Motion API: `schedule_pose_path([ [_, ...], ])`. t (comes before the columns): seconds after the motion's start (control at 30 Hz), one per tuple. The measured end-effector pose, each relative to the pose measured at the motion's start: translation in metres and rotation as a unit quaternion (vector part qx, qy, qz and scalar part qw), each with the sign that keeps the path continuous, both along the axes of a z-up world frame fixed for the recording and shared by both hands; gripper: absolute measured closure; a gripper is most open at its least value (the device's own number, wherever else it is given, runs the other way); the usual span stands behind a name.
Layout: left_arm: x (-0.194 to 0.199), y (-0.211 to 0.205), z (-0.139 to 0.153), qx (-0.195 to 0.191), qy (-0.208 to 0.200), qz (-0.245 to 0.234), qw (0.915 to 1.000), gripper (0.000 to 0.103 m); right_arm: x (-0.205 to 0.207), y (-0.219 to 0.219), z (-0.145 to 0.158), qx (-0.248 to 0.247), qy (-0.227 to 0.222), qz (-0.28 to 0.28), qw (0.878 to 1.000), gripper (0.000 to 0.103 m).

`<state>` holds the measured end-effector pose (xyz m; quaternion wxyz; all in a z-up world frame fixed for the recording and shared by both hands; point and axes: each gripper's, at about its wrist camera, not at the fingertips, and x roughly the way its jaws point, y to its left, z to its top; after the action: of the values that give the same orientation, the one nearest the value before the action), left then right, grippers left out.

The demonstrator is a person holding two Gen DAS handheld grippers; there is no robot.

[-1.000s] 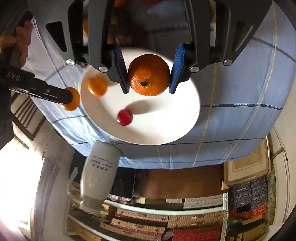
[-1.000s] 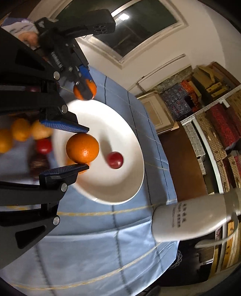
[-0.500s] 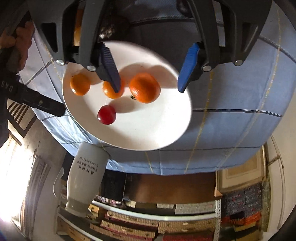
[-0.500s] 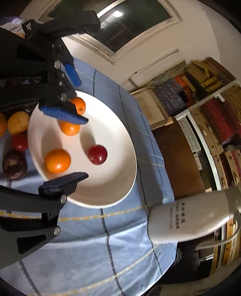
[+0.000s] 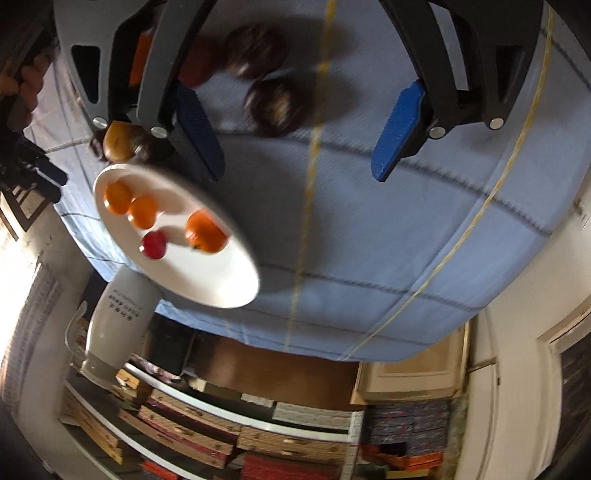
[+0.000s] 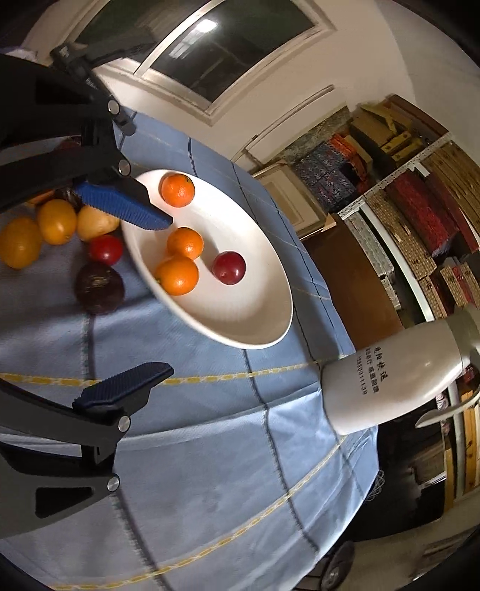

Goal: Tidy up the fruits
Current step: 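Release both oranges onto the white plate by opening both grippers, then grasp a pale yellow fruit with the right gripper while the left gripper grasps a dark brown fruit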

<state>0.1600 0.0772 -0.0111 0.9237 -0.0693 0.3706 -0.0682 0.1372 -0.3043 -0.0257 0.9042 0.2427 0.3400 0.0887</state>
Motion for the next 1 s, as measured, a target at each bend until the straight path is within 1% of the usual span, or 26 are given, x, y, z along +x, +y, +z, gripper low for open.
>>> schedule_pose_path([
  [0.1, -0.003, 0.005, -0.004, -0.004, 0.011, 0.003, 0.9999, 0.022, -0.007, 0.001, 0.0, 0.001, -0.001, 0.003, 1.0, 0.028],
  [0.23, -0.004, 0.001, -0.005, 0.007, 0.009, 0.003, 0.9999, 0.021, -0.017, 0.005, -0.002, -0.005, -0.001, 0.014, 1.0, 0.028],
  [0.27, -0.005, -0.001, -0.004, 0.008, 0.006, -0.003, 0.9999, 0.021, -0.018, 0.006, -0.002, -0.006, -0.001, 0.016, 1.0, 0.028],
  [0.37, -0.007, -0.018, 0.001, 0.011, -0.004, -0.044, 0.999, 0.02, -0.018, 0.009, -0.001, -0.012, -0.001, 0.019, 1.0, 0.028],
  [0.47, -0.004, -0.05, 0.002, 0.042, -0.003, -0.099, 0.9942, 0.02, -0.017, 0.009, -0.002, -0.006, 0.005, 0.025, 1.0, 0.028],
  [0.6, -0.002, -0.079, 0.003, 0.064, 0.005, -0.147, 0.9871, 0.02, -0.013, 0.01, -0.007, 0.049, 0.017, 0.062, 0.997, 0.028],
  [0.67, 0.002, -0.093, -0.001, 0.081, 0.013, -0.163, 0.9831, 0.02, -0.013, 0.012, -0.007, 0.059, 0.019, 0.072, 0.995, 0.028],
  [0.77, 0.007, -0.107, -0.009, 0.102, 0.029, -0.177, 0.9786, 0.02, -0.013, 0.013, -0.006, 0.057, 0.018, 0.07, 0.996, 0.028],
  [0.83, 0.01, -0.113, -0.01, 0.112, 0.03, -0.179, 0.977, 0.02, -0.013, 0.011, -0.006, 0.06, 0.02, 0.067, 0.996, 0.028],
  [0.97, 0.014, -0.121, -0.012, 0.113, 0.034, -0.185, 0.9755, 0.02, -0.012, 0.011, -0.007, 0.061, 0.023, 0.067, 0.996, 0.028],
  [1.0, 0.015, -0.125, -0.013, 0.12, 0.036, -0.189, 0.974, 0.02, -0.012, 0.012, -0.007, 0.059, 0.023, 0.067, 0.996, 0.028],
])
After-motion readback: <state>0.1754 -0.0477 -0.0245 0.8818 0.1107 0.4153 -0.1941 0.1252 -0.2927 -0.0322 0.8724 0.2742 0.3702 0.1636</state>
